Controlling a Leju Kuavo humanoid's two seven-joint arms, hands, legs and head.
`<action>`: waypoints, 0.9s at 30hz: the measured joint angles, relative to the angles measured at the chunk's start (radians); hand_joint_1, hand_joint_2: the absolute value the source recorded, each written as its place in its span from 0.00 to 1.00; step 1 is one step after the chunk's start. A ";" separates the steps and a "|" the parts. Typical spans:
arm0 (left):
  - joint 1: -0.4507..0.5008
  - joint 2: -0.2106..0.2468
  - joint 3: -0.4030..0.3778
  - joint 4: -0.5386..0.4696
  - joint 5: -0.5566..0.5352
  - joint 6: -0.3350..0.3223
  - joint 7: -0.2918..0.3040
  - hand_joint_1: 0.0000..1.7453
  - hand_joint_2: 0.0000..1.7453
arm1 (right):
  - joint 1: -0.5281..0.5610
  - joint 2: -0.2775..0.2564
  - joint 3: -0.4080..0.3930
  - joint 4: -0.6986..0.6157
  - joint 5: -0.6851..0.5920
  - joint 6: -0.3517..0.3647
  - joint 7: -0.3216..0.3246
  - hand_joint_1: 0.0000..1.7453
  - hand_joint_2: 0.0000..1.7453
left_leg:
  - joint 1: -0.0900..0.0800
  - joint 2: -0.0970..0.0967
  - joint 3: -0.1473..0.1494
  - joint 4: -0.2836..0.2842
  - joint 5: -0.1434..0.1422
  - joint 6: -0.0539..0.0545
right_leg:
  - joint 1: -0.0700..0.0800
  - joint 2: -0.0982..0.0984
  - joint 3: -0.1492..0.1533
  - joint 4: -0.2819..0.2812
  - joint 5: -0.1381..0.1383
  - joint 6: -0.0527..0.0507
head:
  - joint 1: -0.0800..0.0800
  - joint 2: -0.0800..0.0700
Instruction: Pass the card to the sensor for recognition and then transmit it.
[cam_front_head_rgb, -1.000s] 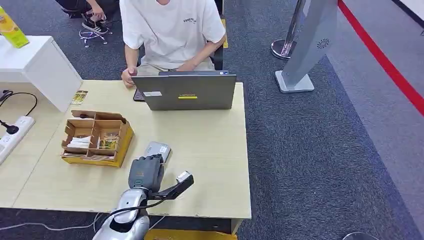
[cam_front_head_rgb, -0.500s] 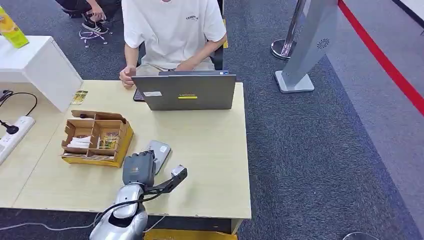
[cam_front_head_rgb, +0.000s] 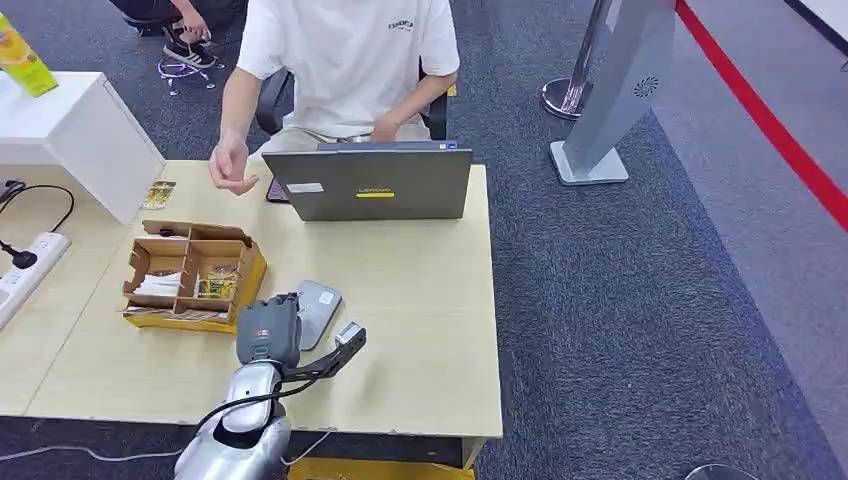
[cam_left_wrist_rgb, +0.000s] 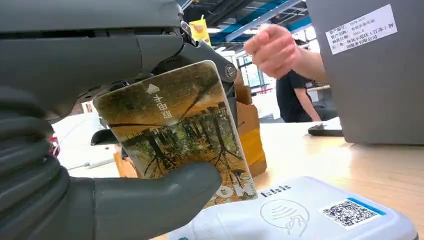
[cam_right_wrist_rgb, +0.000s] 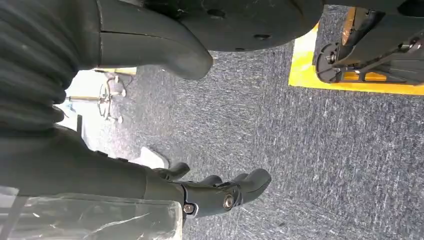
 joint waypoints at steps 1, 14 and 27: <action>0.000 -0.001 0.000 0.001 0.000 0.000 0.000 1.00 1.00 | 0.000 0.000 0.000 0.000 0.000 0.000 0.000 0.00 1.00 | 0.000 0.000 0.000 0.000 0.000 0.000 | 0.000 0.000 0.000 0.000 0.000 0.000 | 0.000 0.000; -0.070 -0.031 0.016 0.101 0.010 0.003 -0.032 1.00 1.00 | 0.000 0.000 0.000 0.000 0.019 0.016 -0.008 0.00 1.00 | 0.000 0.000 0.000 0.000 0.000 0.000 | 0.000 0.000 0.000 0.000 0.000 0.000 | 0.000 0.000; -0.103 -0.043 0.018 0.171 0.016 0.015 -0.050 1.00 1.00 | 0.000 0.000 0.000 0.000 0.021 0.017 -0.008 0.00 1.00 | 0.000 -0.001 0.000 0.000 0.000 0.000 | 0.000 0.000 0.000 0.000 0.000 0.000 | 0.000 0.000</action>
